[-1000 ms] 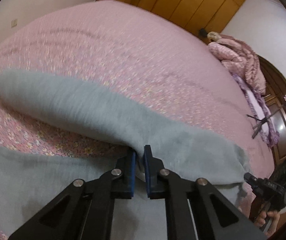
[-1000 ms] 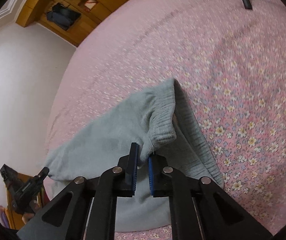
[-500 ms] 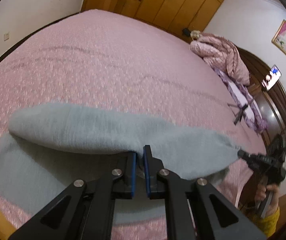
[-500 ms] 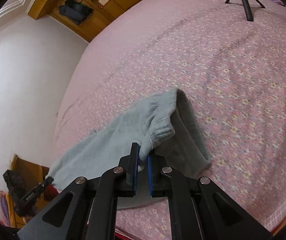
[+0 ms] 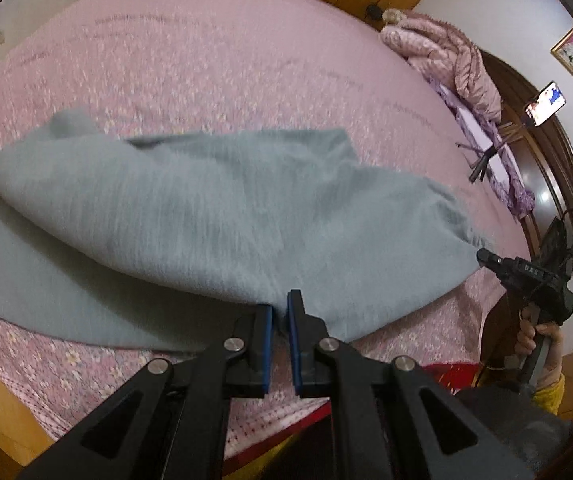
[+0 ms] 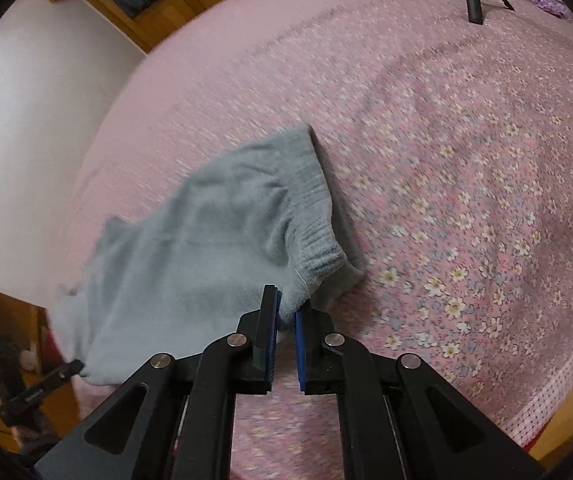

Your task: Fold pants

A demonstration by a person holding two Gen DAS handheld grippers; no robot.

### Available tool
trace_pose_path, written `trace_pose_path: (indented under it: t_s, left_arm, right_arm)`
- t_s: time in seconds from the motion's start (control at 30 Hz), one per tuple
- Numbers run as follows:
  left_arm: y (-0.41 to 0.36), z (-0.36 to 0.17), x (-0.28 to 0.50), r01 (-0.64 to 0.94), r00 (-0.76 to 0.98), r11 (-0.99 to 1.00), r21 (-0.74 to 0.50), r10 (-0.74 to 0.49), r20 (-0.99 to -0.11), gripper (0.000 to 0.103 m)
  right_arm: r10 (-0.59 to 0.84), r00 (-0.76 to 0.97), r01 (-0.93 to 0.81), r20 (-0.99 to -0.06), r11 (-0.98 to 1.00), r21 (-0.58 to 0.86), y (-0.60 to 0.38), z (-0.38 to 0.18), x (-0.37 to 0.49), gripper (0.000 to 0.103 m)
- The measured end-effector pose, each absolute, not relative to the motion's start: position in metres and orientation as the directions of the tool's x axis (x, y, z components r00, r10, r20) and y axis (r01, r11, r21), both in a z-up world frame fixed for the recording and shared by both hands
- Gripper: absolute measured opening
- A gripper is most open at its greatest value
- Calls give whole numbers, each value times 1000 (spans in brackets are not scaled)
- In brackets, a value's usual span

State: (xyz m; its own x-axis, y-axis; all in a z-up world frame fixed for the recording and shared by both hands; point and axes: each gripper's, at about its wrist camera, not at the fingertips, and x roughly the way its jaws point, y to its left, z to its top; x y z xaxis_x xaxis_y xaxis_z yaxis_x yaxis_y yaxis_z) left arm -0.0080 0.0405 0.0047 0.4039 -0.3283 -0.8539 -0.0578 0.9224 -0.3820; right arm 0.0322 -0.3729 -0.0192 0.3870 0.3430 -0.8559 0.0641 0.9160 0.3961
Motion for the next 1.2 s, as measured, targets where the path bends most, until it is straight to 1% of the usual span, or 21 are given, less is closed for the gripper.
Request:
trace_pose_path:
  t_s: [0.17,0.27,0.3,0.37,0.4,0.47,0.5,0.53,0.7,0.77,0.87,1.03,1.2]
  left_arm:
    - [33,-29,5,-63,298,936,-346,-314,-902,8]
    - [33,-48,11,-76,246,938,-339,-312,-918,8]
    - [34,-53,13,-85,229,940,-329,-303,-925,9]
    - [35,-57,14,-98,217,946,-310,-284,-934,16]
    - [36,-57,13,-101,221,945,-310,-283,-933,17]
    - [40,-51,9,-102,245,943,-318,-286,-926,20]
    - [42,-47,6,-101,260,942,-319,-284,-923,20]
    - [44,-42,2,-101,278,943,-318,-281,-919,22]
    - [64,-24,-15,-131,357,944,-303,-240,-903,30]
    - [74,-16,-21,-159,393,946,-282,-201,-897,35]
    - [92,-7,-31,-216,439,939,-267,-151,-886,36]
    - [122,-9,-39,-321,463,911,-260,-89,-882,36]
    - [139,-16,-41,-373,471,886,-274,-74,-879,36]
  right_arm:
    - [266,357,47,-895,952,302,-362,-35,29,9]
    - [253,351,40,-901,958,285,-356,-37,29,11]
    - [254,348,38,-903,958,284,-355,-37,29,13]
    - [252,338,34,-907,960,279,-353,-35,30,14]
    - [251,336,33,-908,960,277,-353,-34,30,15]
    - [236,339,38,-911,964,263,-354,-29,36,21]
    - [222,347,39,-911,967,251,-355,-23,33,26]
    - [212,356,38,-910,970,241,-357,-18,30,28]
    - [201,406,35,-891,971,235,-363,7,24,28]
    - [210,421,20,-883,970,240,-359,15,24,28]
    - [231,427,-30,-874,970,242,-342,23,29,28]
    - [291,399,-137,-870,957,257,-300,24,36,29]
    - [344,361,-234,-866,933,273,-252,22,49,29]
